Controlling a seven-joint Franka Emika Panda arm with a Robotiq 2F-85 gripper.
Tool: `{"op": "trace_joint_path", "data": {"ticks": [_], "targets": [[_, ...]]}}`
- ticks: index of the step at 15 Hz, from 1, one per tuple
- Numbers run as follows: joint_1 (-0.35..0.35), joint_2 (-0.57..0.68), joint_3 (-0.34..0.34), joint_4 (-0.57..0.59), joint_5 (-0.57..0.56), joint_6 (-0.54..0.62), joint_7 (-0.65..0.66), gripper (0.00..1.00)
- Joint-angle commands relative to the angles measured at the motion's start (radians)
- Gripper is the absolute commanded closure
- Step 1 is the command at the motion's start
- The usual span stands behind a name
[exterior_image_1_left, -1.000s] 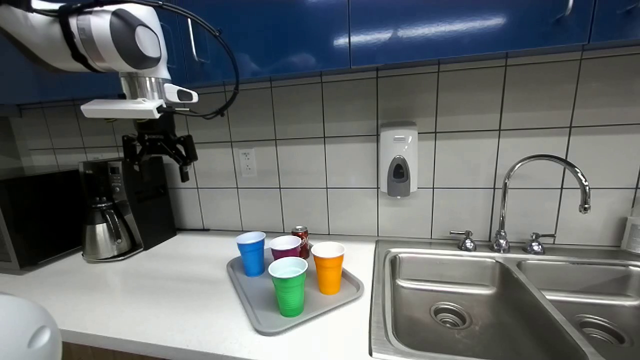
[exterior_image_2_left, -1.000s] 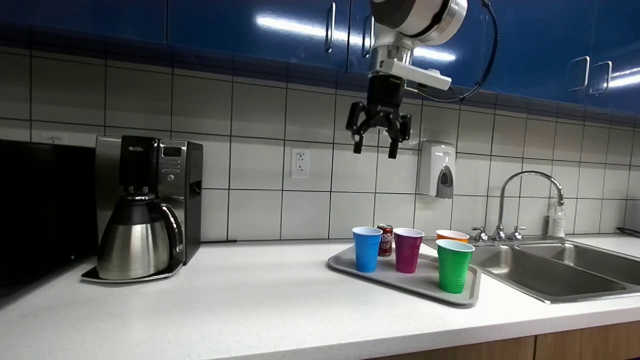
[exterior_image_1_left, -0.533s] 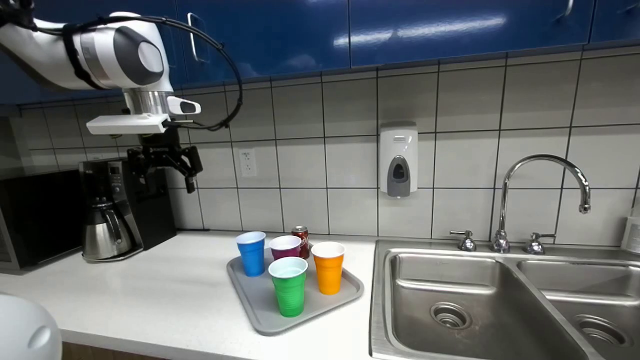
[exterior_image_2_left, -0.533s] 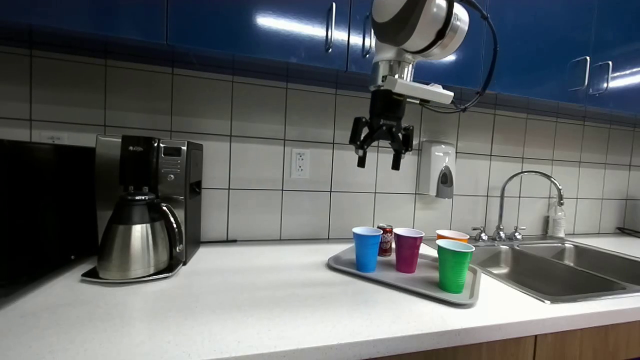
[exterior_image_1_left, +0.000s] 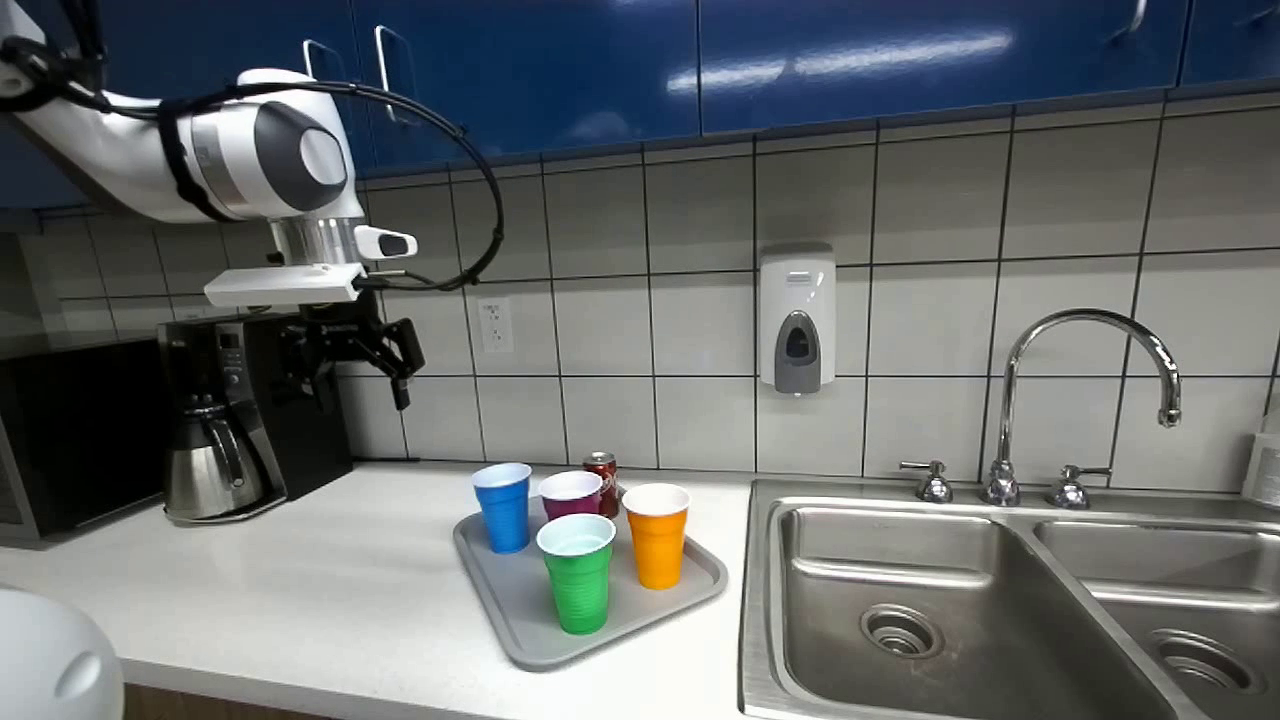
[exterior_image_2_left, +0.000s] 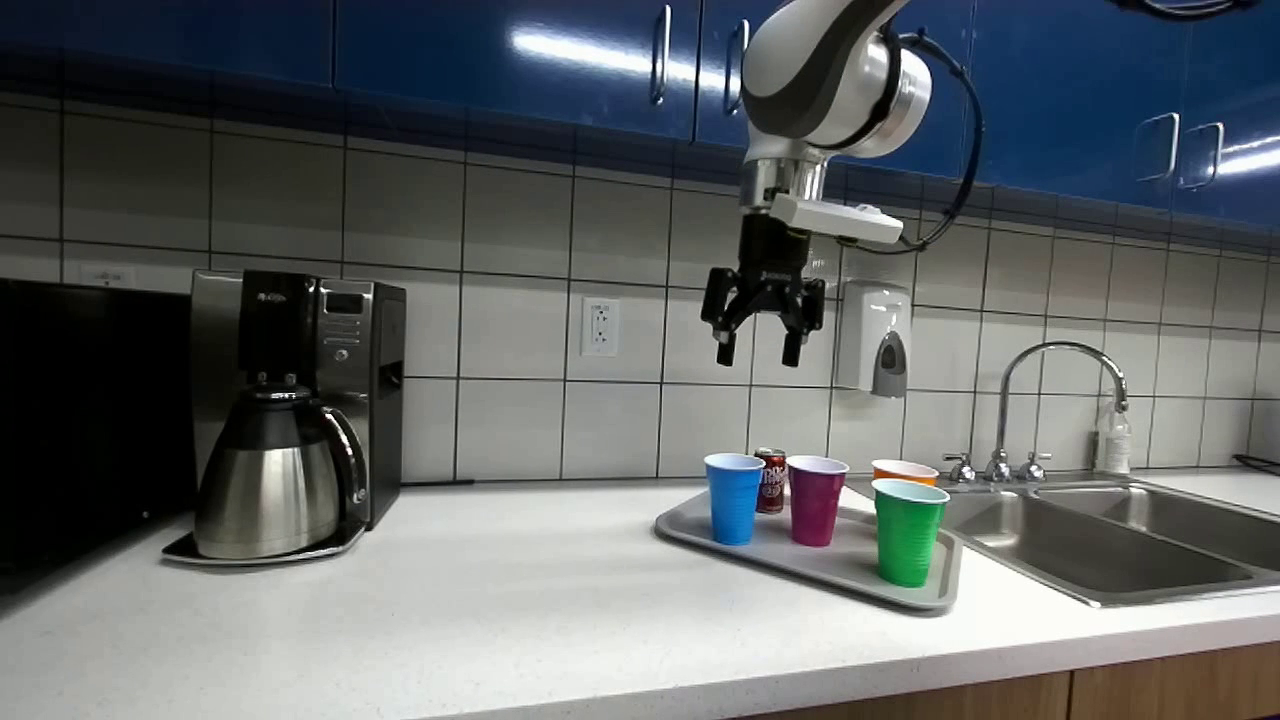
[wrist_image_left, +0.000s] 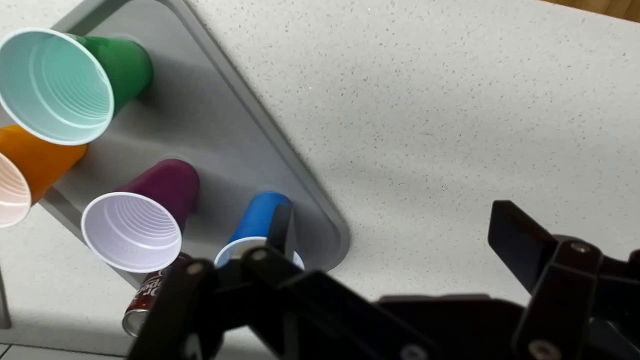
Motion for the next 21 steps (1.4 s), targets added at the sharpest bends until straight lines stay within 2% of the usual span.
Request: {"op": "trace_joint_path", "data": {"ticks": [1,10,21], "targets": [[-0.009,0.05,-0.002,0.014,-0.027,0.053,-0.018,0.0],[-0.008,0.206,-0.001,0.07,-0.078,0.161,0.01,0.0],[-0.014,0.397,-0.045,0.229,-0.119,0.21,-0.019,0.0]]}}
